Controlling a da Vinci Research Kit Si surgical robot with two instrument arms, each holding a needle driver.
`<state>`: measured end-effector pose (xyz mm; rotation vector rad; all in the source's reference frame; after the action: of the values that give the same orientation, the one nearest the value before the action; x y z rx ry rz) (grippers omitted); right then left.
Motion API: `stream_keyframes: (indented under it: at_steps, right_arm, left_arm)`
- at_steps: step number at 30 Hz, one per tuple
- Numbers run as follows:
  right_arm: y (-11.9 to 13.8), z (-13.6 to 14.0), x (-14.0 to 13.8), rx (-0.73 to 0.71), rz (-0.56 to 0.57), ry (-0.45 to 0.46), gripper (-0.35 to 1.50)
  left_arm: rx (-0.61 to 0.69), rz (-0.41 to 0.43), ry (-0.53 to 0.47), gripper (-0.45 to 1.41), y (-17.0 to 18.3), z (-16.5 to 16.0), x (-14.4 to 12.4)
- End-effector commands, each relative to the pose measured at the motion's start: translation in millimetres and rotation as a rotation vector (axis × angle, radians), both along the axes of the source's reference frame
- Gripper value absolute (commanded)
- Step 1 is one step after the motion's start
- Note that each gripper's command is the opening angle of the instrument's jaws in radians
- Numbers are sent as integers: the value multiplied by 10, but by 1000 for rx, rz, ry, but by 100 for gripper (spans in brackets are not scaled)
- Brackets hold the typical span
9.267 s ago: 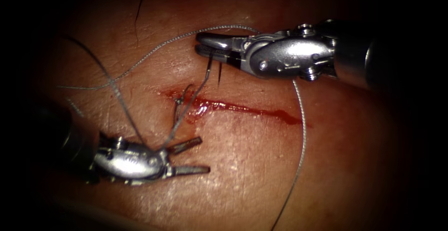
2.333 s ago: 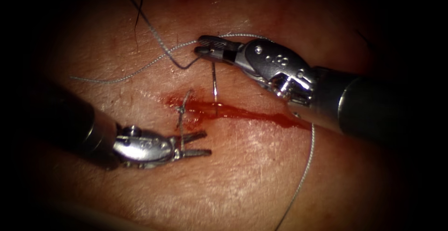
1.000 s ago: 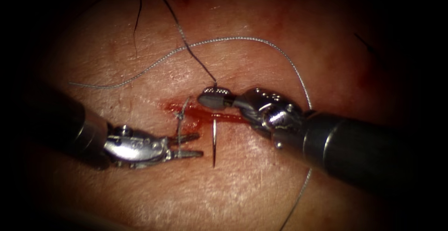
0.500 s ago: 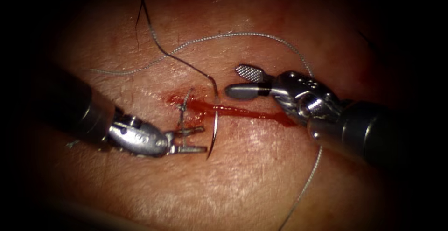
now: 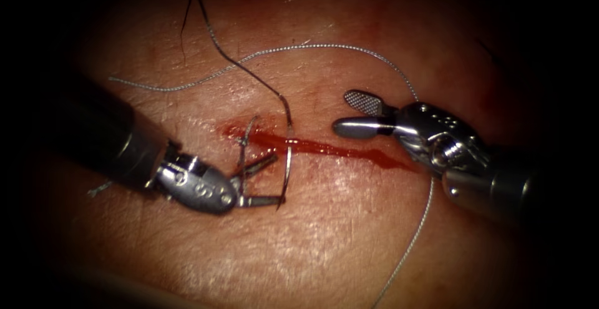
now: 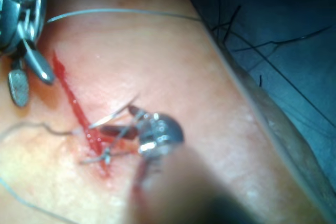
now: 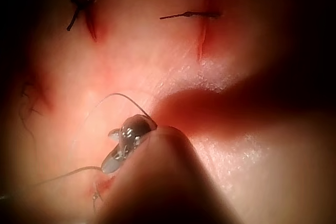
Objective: Wound Closure
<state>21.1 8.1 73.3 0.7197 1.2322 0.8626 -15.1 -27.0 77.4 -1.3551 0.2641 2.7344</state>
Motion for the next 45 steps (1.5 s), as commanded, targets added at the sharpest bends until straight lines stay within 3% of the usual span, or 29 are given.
stream_keyframes:
  at_steps: [1,9,20,27,29,31,37,39,45]
  right_arm:
    - [-7,8,8,1,4,12,136]
    - [-18,14,9,-15,-1,18,136]
    - [-26,14,13,-15,7,26,135]
    - [-29,16,13,-7,13,30,135]
    - [-29,16,13,-7,13,31,135]
    - [-30,16,12,-7,14,33,135]
    - [-31,10,4,4,4,42,133]
    - [-30,0,-1,-56,-20,51,131]
    - [-37,-44,9,51,-37,110,126]
  left_arm:
    - [-4,7,-8,74,-10,6,-4]
    - [-55,16,-41,74,-11,-3,-15]
    - [-82,31,-35,47,4,11,-20]
    - [-107,46,-28,2,-3,2,-22]
    - [-115,54,-27,-30,-3,-1,-21]
    - [-114,55,-28,-45,-4,-2,-19]
    - [-48,88,-106,-45,-9,-17,-14]
    - [39,110,-155,-45,-14,-35,-13]
    - [153,165,-254,-45,-33,-94,-13]
